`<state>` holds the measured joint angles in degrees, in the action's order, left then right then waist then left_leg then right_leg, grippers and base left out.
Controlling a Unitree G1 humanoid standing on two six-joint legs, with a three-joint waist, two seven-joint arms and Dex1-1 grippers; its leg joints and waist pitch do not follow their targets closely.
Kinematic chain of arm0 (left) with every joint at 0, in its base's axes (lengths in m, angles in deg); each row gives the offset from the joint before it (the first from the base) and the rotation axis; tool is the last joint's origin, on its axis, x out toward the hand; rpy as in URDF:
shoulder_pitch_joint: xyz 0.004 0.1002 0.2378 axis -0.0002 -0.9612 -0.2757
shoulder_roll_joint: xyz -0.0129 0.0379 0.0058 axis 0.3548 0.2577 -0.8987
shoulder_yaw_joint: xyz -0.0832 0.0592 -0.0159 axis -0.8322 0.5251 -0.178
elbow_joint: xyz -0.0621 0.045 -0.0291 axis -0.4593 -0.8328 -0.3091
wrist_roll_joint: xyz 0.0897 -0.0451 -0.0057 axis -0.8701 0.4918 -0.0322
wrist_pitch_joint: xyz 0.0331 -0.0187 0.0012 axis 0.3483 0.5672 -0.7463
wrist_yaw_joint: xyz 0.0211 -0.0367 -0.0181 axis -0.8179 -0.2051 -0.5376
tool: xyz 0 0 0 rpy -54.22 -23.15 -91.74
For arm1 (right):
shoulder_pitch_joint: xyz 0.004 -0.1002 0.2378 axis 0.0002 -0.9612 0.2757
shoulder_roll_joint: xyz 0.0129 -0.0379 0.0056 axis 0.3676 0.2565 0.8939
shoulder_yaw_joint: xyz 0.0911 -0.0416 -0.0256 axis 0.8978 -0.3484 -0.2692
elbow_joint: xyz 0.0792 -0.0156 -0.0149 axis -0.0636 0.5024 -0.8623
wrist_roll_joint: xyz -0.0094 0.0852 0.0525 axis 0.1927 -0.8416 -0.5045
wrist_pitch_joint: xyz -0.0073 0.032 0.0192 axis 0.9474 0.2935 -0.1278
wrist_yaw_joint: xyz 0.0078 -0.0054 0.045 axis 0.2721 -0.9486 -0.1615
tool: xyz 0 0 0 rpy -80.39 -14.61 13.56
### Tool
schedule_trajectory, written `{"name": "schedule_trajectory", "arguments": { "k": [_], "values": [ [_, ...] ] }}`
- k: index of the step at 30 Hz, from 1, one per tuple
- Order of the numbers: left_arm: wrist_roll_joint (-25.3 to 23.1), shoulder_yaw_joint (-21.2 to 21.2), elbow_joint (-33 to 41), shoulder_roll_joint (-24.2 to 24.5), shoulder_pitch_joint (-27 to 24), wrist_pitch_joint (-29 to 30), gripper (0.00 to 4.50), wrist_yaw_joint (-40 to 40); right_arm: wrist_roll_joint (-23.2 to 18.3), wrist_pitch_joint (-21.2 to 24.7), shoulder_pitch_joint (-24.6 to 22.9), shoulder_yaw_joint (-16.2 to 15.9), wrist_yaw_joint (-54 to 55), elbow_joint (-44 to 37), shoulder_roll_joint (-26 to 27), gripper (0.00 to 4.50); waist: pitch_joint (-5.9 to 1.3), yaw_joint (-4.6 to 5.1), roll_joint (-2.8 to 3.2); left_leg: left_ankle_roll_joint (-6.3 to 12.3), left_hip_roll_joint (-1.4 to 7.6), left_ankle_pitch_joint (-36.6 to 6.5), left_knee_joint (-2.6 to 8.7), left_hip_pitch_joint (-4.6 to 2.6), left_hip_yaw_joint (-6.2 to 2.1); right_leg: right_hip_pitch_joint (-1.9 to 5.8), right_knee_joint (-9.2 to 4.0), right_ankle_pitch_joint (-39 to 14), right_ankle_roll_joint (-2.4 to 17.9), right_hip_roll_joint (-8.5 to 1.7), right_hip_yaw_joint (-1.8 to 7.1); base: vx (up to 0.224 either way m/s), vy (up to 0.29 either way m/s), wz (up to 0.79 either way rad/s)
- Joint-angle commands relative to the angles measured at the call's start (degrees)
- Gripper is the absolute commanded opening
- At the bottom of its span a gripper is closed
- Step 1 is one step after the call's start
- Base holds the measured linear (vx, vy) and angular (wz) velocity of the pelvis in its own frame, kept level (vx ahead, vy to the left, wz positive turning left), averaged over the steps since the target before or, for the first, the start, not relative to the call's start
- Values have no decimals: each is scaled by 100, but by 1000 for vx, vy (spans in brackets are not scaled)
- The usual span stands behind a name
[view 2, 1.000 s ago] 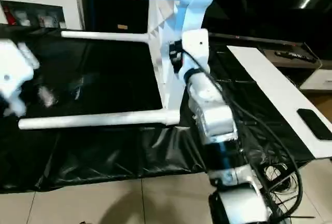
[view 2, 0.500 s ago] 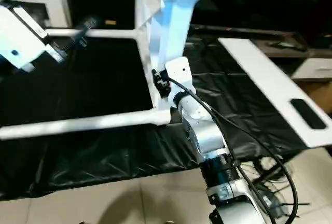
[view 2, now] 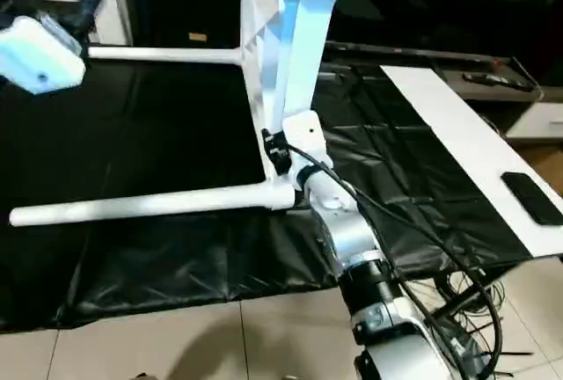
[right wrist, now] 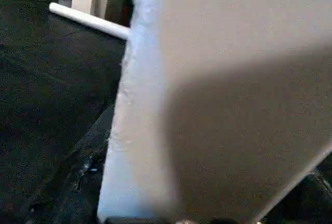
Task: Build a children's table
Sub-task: Flip table
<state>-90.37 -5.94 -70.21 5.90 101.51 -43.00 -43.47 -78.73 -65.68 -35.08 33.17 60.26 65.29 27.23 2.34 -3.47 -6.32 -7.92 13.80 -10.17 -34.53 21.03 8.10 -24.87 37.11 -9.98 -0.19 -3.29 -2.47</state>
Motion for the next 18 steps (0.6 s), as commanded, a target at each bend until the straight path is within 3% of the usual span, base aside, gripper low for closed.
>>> {"name": "schedule_trajectory", "arguments": {
  "k": [1,2,5,7,18],
  "values": [
    [-129,25,-298,-40,137,16,382,-94,57,-173,132,148,10,133,-28,305,-302,0,261,-457,-155,-2095,401,-55,114,221,-465,-1862,585,-211,160,0,0,0],
    [-196,30,-407,-37,210,26,382,-163,56,-221,152,154,9,168,-21,280,-302,2,258,-449,-159,-2118,399,-56,113,216,-468,-1885,595,-207,155,0,0,0],
    [-245,17,-673,-68,447,79,364,-270,53,-342,215,164,11,294,-11,266,-305,-3,257,-454,-164,-2136,402,-52,103,224,-473,-1935,597,-214,149,0,0,0],
    [63,-55,-728,-217,563,-68,347,-160,59,-441,276,181,22,382,-10,248,-304,-3,276,-459,-165,-2096,400,-45,105,223,-465,-1843,652,-220,156,0,0,0],
    [388,288,-330,-644,203,-182,280,172,100,-727,496,244,66,683,26,205,-302,-59,315,-425,-156,-1696,391,-20,141,270,-417,-1456,782,-226,169,0,0,0]
  ]
}}
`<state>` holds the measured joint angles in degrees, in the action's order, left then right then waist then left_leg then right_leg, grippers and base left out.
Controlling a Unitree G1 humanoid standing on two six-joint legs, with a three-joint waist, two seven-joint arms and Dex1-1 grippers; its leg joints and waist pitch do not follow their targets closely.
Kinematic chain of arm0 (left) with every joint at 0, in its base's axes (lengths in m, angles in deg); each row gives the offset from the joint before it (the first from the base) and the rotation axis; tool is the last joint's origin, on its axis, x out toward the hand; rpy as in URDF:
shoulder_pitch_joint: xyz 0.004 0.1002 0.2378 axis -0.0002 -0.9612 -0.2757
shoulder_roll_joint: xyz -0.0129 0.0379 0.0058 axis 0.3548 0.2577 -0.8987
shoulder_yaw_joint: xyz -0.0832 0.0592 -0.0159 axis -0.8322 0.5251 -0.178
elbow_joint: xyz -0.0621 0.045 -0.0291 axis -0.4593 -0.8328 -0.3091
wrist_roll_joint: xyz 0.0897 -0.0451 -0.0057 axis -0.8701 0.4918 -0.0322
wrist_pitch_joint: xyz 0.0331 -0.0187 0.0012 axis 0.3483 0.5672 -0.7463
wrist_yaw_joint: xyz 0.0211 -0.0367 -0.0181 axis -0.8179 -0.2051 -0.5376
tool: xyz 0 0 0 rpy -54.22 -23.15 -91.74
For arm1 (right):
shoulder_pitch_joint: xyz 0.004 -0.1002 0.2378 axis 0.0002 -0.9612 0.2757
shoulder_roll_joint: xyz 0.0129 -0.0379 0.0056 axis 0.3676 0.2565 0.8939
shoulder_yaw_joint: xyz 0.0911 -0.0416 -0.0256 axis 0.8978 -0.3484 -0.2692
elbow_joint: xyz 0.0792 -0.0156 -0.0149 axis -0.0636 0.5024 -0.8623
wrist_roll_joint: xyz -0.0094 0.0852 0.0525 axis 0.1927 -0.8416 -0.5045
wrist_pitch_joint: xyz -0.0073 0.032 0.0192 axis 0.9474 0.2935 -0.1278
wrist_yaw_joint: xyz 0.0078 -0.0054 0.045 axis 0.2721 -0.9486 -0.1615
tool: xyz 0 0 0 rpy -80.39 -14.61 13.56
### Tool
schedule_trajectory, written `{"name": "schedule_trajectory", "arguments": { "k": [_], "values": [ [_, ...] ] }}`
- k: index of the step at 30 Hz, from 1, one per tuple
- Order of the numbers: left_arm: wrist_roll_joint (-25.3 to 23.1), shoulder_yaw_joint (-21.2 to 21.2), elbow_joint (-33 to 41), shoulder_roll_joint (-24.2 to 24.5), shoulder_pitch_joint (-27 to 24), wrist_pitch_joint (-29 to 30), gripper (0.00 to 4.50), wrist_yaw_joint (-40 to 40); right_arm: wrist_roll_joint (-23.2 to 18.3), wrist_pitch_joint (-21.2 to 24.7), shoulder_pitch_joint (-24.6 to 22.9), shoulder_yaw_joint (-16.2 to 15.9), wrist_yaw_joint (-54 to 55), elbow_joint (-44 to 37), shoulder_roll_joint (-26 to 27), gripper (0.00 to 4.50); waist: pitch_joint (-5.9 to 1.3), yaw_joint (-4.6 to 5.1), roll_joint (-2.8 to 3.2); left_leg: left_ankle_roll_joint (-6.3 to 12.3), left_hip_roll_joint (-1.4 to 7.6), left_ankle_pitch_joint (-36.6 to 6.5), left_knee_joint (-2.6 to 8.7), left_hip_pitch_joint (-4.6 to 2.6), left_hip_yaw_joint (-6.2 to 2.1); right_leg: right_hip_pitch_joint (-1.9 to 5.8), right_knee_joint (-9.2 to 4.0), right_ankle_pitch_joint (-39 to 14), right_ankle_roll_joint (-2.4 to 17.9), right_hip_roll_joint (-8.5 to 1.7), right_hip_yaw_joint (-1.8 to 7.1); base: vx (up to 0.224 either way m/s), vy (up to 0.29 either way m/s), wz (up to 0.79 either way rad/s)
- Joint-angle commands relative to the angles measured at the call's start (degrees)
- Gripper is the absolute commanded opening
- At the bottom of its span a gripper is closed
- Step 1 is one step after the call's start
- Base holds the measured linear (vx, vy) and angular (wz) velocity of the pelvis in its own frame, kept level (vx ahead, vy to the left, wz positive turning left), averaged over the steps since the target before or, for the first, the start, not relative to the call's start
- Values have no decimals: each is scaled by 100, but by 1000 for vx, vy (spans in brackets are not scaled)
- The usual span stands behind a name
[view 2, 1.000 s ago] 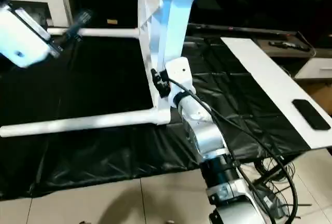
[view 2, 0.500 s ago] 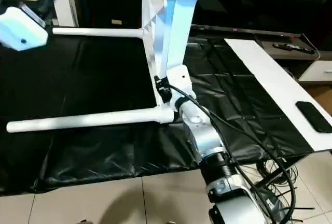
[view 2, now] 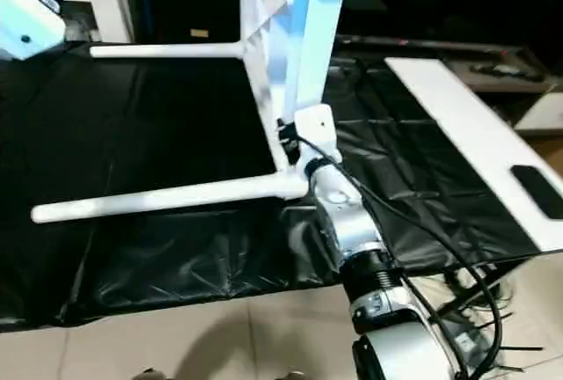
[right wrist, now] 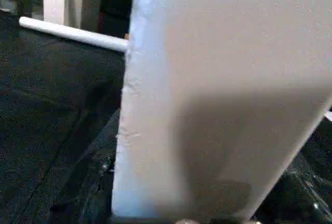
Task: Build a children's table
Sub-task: Flip table
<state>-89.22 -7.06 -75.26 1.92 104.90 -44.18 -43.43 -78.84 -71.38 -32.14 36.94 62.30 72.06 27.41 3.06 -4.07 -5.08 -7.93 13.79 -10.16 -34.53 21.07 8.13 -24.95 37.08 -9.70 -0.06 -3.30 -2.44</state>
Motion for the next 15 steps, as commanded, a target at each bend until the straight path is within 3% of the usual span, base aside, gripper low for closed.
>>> {"name": "schedule_trajectory", "arguments": {
  "k": [1,6,10,11,12,14,15],
  "values": [
    [269,406,187,-254,-147,-65,277,176,114,-165,207,-132,-137,14,9,204,-372,-1,192,-426,-154,-1696,388,-28,141,273,-417,-1491,768,-226,168,0,0,0],
    [316,281,200,-296,-151,85,267,257,128,-239,304,-105,-154,17,-9,198,-353,-15,194,-399,-161,-1887,393,-48,145,247,-453,-1784,691,-216,170,0,0,0],
    [419,112,173,-276,-90,123,263,256,160,-318,381,-98,-221,-76,-98,197,-365,-23,199,-383,-165,-1792,389,-34,145,260,-448,-1774,678,-224,172,0,0,0],
    [796,-196,189,-448,-91,272,263,198,135,-346,553,-24,-367,-224,-277,196,-363,-23,223,-389,-167,-1720,386,-26,149,264,-434,-1674,703,-219,176,0,0,0],
    [810,-207,189,-455,-92,277,263,195,133,-347,559,-21,-372,-229,-283,196,-362,-24,214,-391,-166,-1713,384,-30,153,267,-433,-1656,724,-219,173,0,0,0],
    [1313,-760,202,-763,-243,487,263,36,42,-387,955,103,-765,-433,-673,196,-398,-31,173,-305,-188,-1199,338,43,186,345,-365,-1131,826,-210,187,0,0,0],
    [1442,-921,223,-854,-309,550,263,1,18,-400,1099,137,-908,-481,-822,196,-415,-49,180,-271,-194,-1040,322,47,194,365,-343,-986,852,-215,190,0,0,0]
  ]
}}
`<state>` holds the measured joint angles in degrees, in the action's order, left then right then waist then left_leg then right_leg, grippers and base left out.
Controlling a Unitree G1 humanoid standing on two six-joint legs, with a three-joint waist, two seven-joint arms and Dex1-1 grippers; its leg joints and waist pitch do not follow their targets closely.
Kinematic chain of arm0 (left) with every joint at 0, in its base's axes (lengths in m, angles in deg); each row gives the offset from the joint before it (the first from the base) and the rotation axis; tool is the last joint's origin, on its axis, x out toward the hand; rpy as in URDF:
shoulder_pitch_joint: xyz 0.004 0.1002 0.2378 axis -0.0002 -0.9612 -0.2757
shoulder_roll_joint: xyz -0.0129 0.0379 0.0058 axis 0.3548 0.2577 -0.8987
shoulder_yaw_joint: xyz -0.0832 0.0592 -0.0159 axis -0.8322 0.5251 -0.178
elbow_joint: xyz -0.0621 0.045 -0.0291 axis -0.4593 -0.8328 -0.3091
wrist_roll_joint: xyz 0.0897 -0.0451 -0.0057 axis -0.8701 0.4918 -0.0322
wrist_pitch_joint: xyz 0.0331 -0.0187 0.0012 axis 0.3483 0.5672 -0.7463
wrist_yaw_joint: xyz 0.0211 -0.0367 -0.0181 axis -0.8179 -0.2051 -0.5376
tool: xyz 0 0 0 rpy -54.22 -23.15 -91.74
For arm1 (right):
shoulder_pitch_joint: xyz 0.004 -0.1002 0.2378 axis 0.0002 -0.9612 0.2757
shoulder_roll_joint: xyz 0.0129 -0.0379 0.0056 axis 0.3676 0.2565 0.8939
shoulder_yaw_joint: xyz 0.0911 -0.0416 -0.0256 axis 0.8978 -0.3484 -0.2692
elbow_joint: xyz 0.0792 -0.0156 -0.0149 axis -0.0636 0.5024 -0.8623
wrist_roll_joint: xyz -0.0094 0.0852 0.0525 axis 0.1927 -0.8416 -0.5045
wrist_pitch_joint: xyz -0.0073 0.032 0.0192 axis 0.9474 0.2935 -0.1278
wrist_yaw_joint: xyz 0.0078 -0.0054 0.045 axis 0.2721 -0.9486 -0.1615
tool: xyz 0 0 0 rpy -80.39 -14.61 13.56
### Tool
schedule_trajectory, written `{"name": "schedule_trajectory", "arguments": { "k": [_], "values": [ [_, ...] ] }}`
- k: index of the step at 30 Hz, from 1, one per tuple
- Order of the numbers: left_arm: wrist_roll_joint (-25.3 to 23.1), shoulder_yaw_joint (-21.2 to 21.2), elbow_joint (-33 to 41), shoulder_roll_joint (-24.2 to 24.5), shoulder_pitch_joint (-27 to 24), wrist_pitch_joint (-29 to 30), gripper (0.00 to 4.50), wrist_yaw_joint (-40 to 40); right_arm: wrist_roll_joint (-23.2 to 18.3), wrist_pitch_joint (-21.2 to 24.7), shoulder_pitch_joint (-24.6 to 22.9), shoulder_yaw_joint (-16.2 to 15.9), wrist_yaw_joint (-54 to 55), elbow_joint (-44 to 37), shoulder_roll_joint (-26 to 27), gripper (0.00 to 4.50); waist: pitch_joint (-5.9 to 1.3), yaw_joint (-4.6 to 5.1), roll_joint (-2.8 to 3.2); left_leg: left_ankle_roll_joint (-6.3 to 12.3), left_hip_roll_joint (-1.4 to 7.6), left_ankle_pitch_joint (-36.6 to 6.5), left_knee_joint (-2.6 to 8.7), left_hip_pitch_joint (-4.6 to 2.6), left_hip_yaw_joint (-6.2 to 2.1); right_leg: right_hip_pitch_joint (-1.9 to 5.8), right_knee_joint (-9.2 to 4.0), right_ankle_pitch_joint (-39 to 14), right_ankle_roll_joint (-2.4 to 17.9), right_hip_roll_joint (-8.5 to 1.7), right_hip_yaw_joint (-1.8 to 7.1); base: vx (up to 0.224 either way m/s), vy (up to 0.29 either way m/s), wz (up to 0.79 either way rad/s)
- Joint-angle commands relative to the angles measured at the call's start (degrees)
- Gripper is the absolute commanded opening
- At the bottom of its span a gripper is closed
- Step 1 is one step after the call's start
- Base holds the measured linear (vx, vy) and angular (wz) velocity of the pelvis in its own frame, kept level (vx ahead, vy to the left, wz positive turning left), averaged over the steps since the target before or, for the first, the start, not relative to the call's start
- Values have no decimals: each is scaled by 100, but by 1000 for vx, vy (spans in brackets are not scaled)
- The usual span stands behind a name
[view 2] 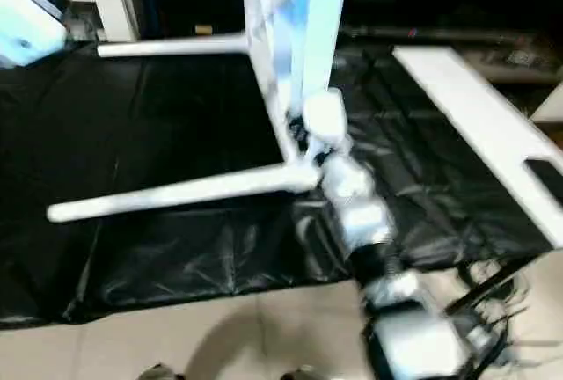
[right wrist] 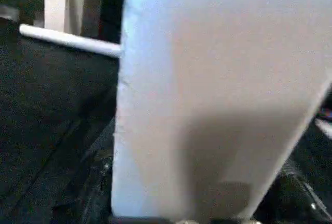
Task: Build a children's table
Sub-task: Flip table
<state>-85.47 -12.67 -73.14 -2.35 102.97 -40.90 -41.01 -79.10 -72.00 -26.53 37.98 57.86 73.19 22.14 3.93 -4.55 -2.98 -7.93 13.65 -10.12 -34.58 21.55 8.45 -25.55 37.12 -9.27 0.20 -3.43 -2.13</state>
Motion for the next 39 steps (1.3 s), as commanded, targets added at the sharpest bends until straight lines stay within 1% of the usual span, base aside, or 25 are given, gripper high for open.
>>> {"name": "schedule_trajectory", "arguments": {
  "k": [1,2,4,7,8,9,10,11,12,14,16,18,19,21,22,23,24,25,26,28,29,30,31,37,39],
  "values": [
    [1066,-361,10,-427,-116,222,263,-241,44,-338,539,33,-464,-594,-295,196,-512,-5,-34,-178,-191,-716,299,30,184,440,-308,-665,878,-187,171,0,0,0],
    [1199,-491,30,-530,-170,279,263,-284,5,-318,705,79,-618,-648,-460,196,-519,-38,-19,-96,-206,-438,275,53,201,434,-290,-403,878,-161,169,0,0,0],
    [1467,-730,83,-758,-312,393,263,-375,-112,-262,1023,197,-895,-744,-763,195,-506,-64,-44,-48,-208,-339,262,58,226,435,-293,-349,866,-152,173,0,0,0],
    [1789,-928,173,-1009,-640,457,262,-376,-94,-362,1460,251,-1256,-694,-1224,193,-503,-73,-38,-12,-194,-444,261,55,229,422,-293,-504,896,-157,160,0,0,0],
    [1930,-982,218,-1124,-790,468,261,-365,-77,-387,1599,250,-1391,-663,-1373,192,-498,-77,-29,9,-186,-527,258,35,238,396,-310,-582,891,-153,160,0,0,0],
    [2033,-1010,252,-1217,-917,446,260,-368,-74,-411,1702,250,-1489,-637,-1467,191,-490,-61,-39,17,-181,-603,271,54,229,406,-315,-675,887,-150,153,0,0,0],
    [2125,-1013,361,-1378,-1240,449,257,-289,-55,-472,1929,235,-1682,-557,-1658,191,-476,-72,-26,20,-173,-714,270,29,240,363,-352,-804,858,-143,151,0,0,0],
    [2130,-1013,368,-1387,-1259,449,253,-284,-53,-475,1943,234,-1693,-552,-1669,191,-481,-55,-28,3,-162,-861,269,27,229,365,-347,-908,862,-150,148,0,0,0],
    [2131,-977,435,-1466,-1462,447,249,-259,-73,-486,2074,249,-1778,-492,-1748,191,-470,-36,-95,3,-147,-1065,274,20,234,345,-383,-1203,786,-152,140,0,0,0],
    [2030,-781,639,-1655,-1971,546,245,-123,-220,-499,2362,300,-2093,-348,-1853,191,-457,-2,-152,13,-134,-1349,279,10,231,307,-430,-1635,654,-147,131,0,0,0],
    [1989,-706,705,-1707,-2092,598,233,-71,-226,-523,2411,280,-2187,-312,-1866,191,-445,-8,-148,3,-130,-1618,276,-28,228,247,-484,-1972,537,-140,127,0,0,0],
    [1895,-568,758,-1722,-2121,676,221,-31,-216,-514,2414,203,-2415,-280,-1872,191,-437,10,-192,-18,-131,-1969,289,-59,210,200,-541,-2368,400,-118,99,0,0,0],
    [1889,-520,789,-1720,-2127,719,218,-29,-204,-539,2420,163,-2514,-249,-1884,191,-442,4,-188,-32,-132,-2019,287,-71,199,195,-543,-2427,366,-120,91,0,0,0],
    [1870,-448,796,-1694,-2082,759,209,-28,-280,-531,2380,143,-2667,-248,-1846,191,-411,12,-202,-51,-128,-2435,283,-135,179,113,-608,-2798,289,-106,63,0,0,0],
    [1875,-438,777,-1672,-2050,764,204,-13,-295,-543,2354,135,-2681,-259,-1821,191,-398,23,-204,-67,-132,-2547,282,-142,168,101,-623,-2917,266,-103,51,0,0,0],
    [1887,-427,769,-1631,-2039,762,204,22,-312,-546,2339,125,-2722,-258,-1798,191,-402,43,-201,-107,-142,-2672,289,-115,131,132,-629,-3116,197,-117,29,0,0,0],
    [1887,-427,769,-1631,-2039,762,198,22,-312,-546,2339,125,-2722,-258,-1798,226,-418,51,-210,-128,-142,-2698,294,-92,104,154,-628,-3147,154,-132,17,0,0,0],
    [1880,-408,755,-1571,-2027,738,198,73,-353,-540,2315,120,-2790,-271,-1770,226,-426,49,-206,-135,-141,-2688,293,-83,94,160,-619,-3115,153,-139,18,0,0,0],
    [1868,-396,741,-1533,-2014,731,196,95,-403,-524,2297,127,-2848,-283,-1742,246,-421,65,-218,-136,-145,-2698,297,-65,86,161,-617,-3095,149,-136,13,0,0,0],
    [1859,-396,739,-1527,-2013,734,190,103,-427,-531,2296,133,-2903,-271,-1722,263,-422,86,-230,-125,-152,-2791,282,-75,84,141,-631,-3206,122,-135,3,0,0,0],
    [1849,-396,740,-1531,-2017,746,190,105,-448,-537,2299,139,-2954,-254,-1709,263,-423,90,-205,-122,-155,-2837,278,-89,82,127,-635,-3235,121,-134,2,0,0,0],
    [1831,-395,739,-1540,-2027,767,187,109,-481,-543,2306,148,-3032,-227,-1689,271,-422,98,-230,-116,-158,-2860,270,-92,79,122,-651,-3301,113,-134,-9,0,0,0],
    [1795,-379,746,-1531,-2043,793,182,128,-488,-558,2310,156,-3076,-207,-1677,293,-424,96,-210,-113,-156,-2846,266,-102,81,113,-656,-3296,124,-133,-4,0,0,0],
    [1692,-375,787,-1545,-2068,1110,171,2,-596,-666,2320,231,-3300,-120,-1620,347,-416,140,-210,-78,-166,-2966,254,-94,60,101,-692,-3520,82,-136,-47,0,0,0],
    [1647,-378,784,-1545,-2087,1192,169,-39,-638,-769,2321,248,-3357,-96,-1597,355,-413,182,-214,-79,-168,-3073,251,-97,42,89,-719,-3632,48,-141,-76,0,0,0]
  ]
}}
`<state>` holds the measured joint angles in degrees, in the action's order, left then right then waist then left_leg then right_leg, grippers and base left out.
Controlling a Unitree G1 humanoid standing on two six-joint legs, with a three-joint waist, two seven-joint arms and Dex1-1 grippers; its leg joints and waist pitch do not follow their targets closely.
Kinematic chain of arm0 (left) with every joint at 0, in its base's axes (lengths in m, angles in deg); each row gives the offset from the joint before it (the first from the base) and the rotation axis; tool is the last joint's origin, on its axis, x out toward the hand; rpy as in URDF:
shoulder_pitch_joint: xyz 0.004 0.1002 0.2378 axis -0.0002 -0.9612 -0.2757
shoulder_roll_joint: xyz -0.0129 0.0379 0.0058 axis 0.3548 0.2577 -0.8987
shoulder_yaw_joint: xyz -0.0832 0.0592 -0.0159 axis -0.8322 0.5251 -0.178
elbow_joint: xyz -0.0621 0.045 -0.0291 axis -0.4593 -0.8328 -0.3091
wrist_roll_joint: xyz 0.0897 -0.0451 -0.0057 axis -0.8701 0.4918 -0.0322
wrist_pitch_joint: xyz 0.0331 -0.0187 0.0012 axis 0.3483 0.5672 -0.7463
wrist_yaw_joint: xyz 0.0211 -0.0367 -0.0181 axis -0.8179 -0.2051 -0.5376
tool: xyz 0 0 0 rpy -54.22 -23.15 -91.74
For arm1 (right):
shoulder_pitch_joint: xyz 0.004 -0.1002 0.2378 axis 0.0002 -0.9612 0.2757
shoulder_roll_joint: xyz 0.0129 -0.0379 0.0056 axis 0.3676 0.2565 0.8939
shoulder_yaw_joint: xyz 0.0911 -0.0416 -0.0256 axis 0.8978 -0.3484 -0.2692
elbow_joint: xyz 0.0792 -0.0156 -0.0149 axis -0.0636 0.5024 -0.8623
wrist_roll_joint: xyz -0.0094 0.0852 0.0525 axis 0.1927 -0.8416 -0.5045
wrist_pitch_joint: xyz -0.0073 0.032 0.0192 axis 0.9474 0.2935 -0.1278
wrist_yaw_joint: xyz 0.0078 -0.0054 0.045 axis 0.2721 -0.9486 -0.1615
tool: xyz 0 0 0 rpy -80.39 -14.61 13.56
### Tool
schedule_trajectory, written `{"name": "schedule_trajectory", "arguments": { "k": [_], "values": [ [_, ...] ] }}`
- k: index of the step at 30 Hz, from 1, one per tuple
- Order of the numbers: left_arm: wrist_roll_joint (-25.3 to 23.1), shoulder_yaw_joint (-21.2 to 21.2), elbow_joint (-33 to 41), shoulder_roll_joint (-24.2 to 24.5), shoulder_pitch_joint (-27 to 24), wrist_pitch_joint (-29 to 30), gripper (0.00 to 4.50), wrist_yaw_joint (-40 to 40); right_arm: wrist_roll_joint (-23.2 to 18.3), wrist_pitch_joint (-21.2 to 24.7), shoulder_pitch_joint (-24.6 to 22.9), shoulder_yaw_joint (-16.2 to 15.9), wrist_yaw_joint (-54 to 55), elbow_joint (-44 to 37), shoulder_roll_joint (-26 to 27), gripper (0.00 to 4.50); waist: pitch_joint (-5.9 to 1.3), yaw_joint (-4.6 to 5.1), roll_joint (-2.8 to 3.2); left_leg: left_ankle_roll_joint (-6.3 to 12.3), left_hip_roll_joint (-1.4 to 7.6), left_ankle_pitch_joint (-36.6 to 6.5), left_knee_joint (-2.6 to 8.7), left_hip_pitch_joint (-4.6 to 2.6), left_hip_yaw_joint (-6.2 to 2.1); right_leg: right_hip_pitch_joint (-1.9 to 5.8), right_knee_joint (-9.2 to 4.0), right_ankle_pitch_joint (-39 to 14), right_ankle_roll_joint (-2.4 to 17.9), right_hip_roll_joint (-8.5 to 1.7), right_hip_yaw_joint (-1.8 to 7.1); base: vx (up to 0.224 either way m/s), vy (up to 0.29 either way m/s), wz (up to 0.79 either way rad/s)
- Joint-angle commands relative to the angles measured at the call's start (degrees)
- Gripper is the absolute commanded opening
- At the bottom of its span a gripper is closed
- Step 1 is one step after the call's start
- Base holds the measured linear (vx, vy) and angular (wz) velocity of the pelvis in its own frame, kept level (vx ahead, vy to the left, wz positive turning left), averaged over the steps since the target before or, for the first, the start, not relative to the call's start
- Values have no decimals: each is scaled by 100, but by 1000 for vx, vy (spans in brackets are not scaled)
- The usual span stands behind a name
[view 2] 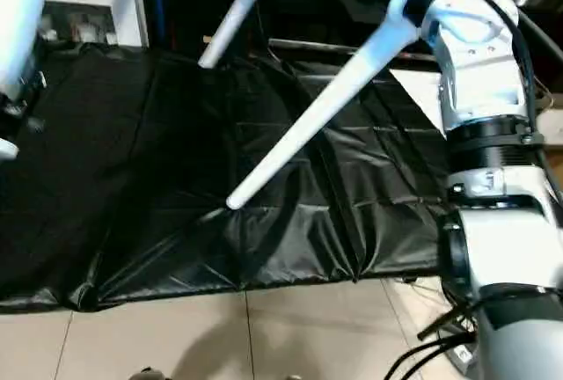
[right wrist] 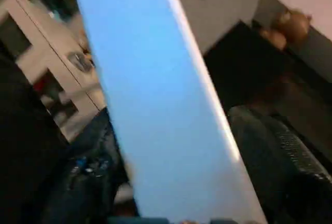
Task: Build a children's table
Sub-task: Flip table
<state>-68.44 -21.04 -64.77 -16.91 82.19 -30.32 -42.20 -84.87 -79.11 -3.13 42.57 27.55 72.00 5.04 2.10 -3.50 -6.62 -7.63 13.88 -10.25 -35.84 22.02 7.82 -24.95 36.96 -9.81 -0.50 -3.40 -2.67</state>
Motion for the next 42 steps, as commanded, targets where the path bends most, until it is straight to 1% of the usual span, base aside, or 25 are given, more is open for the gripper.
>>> {"name": "schedule_trajectory", "arguments": {
  "k": [1,7,9,13,15,17,18,20,21,22,23,24,25,26,27,28,29,30,31,32,33,35,40,41,42],
  "values": [
    [-68,457,-59,-93,-13,179,166,77,-86,-154,-17,-189,-373,46,141,359,-228,84,156,-111,-191,-3097,374,-155,97,23,-712,-3612,113,-142,-34,0,0,0],
    [-153,550,-106,-116,-1,341,160,82,-345,-721,4,18,-539,213,411,361,-211,125,291,-113,-126,-3557,493,-165,-27,121,-736,-3195,356,-188,-142,0,0,0],
    [-161,565,-108,-121,0,363,159,79,-401,-803,10,56,-562,229,453,361,-196,148,293,-106,-119,-3887,489,-267,-45,98,-805,-3230,397,-181,-218,0,0,0],
    [-218,617,-95,-159,-11,489,159,45,-668,-1167,72,276,-561,280,616,361,-164,165,358,-75,-75,-4230,545,-328,-74,129,-864,-3202,404,-185,-350,0,0,0],
    [-286,666,-70,-196,-31,640,159,-7,-1042,-1295,152,509,-624,186,774,361,-150,148,426,-65,59,-4622,748,-250,-99,328,-666,-2673,504,-172,-428,0,0,0],
    [-321,684,-63,-210,-51,719,159,-36,-1331,-1099,112,591,-725,-90,859,361,-110,83,448,-101,114,-4874,869,-223,-27,367,-531,-2508,593,-155,-438,0,0,0],
    [-324,684,-64,-211,-60,737,159,-40,-1443,-966,67,602,-775,-240,887,361,-85,50,414,-129,71,-4876,816,-298,52,276,-620,-2910,528,-141,-458,0,0,0],
    [-326,668,-112,-202,-68,741,159,-40,-1720,-446,-287,500,-922,-815,1006,361,-16,64,429,-132,-64,-4659,613,-520,135,121,-1083,-4026,120,-62,-797,-49,-69,7],
    [-323,660,-134,-197,-70,737,159,-37,-1814,-234,-462,434,-963,-1052,1055,361,-32,-78,575,-32,133,-4740,1059,-23,210,696,-263,-3339,138,33,-871,-83,-85,0],
    [-323,648,-190,-185,-62,727,159,-28,-1877,246,-863,228,-968,-1426,1110,361,0,-511,668,-214,292,-5272,1432,722,356,1182,1016,-2326,373,-61,-607,-73,-118,16],
    [-325,647,-209,-181,-57,725,159,-22,-1857,346,-1018,143,-951,-1529,1130,361,-59,-1153,634,-15,207,-4479,1243,530,840,859,1059,-2288,295,21,-160,-73,-118,16],
    [-332,660,-286,-173,-17,705,159,-10,-1649,474,-1562,-73,-632,-1707,1286,361,-180,-568,-227,-205,99,-2366,-417,-519,447,-134,-459,-6549,-678,-583,321,53,-208,3],
    [-305,663,-317,-179,6,712,159,-7,-1589,488,-1840,-128,-416,-1759,1414,361,118,-599,119,-10,-44,-1301,-904,-582,230,-658,-1133,-8165,-509,-947,555,101,-179,-24],
    [-291,664,-330,-183,15,716,159,-6,-1573,500,-1953,-144,-324,-1778,1470,361,-62,-715,153,187,-269,-454,-683,5,-92,92,-805,-7633,-434,-789,825,101,-179,-24],
    [-284,664,-336,-185,20,719,159,-6,-1564,507,-2011,-153,-277,-1788,1499,361,-121,-776,244,-101,-73,-965,-261,-185,-78,110,-595,-5996,-126,-772,732,16,-86,3],
    [-259,680,-377,-199,48,711,159,4,-1458,605,-2288,-161,52,-1779,1659,361,-210,-784,423,-229,-33,-1246,-8,-303,-94,141,-438,-4666,153,-641,580,0,0,0],
    [-203,664,-385,-232,60,735,159,3,-1414,602,-2435,-168,183,-1778,1742,361,-263,-654,433,-417,-47,-1918,310,-259,-131,222,-155,-2498,555,-282,336,0,0,0],
    [-114,658,-430,-287,87,786,159,12,-1250,642,-2864,-214,534,-1748,1935,396,-379,-645,529,-337,-15,-1091,391,-241,-112,364,-102,-396,762,-234,222,0,0,0],
    [-56,650,-462,-325,96,821,159,18,-1106,597,-3131,-264,702,-1720,2018,396,-337,-615,577,-292,-4,-1010,432,-254,-104,340,-117,-75,869,-213,194,0,0,0],
    [15,640,-508,-364,102,864,159,12,-1081,838,-3517,-352,836,-1867,2055,396,-300,-575,598,-311,-48,-1025,469,-187,-56,404,-181,238,969,-223,196,0,0,0],
    [1,658,-518,-350,96,867,159,20,-1014,889,-3609,-351,933,-1879,2057,400,-268,-558,641,-351,-38,-1429,533,-204,-44,421,-249,-63,999,-243,193,0,0,0],
    [-4,670,-527,-348,93,868,159,23,-918,901,-3691,-320,1065,-1875,2060,426,-271,-477,607,-342,-50,-1680,580,-177,-48,506,-315,-475,993,-284,197,0,0,0],
    [181,573,-663,-442,79,936,159,-30,-969,1596,-4159,-139,1659,-2538,2099,439,-238,-348,569,-246,-68,-1474,610,-165,6,516,-412,-793,848,-312,230,0,0,0],
    [190,555,-723,-443,45,894,159,-22,-893,1488,-4274,-177,1632,-2631,2070,439,-222,-316,521,-222,-74,-1412,626,-159,24,524,-438,-795,812,-306,229,0,0,0],
    [185,542,-779,-440,11,854,159,-18,-812,1344,-4377,-157,1675,-2670,2068,439,-220,-316,544,-223,-77,-1417,631,-168,27,519,-447,-854,793,-312,228,0,0,0]
  ]
}}
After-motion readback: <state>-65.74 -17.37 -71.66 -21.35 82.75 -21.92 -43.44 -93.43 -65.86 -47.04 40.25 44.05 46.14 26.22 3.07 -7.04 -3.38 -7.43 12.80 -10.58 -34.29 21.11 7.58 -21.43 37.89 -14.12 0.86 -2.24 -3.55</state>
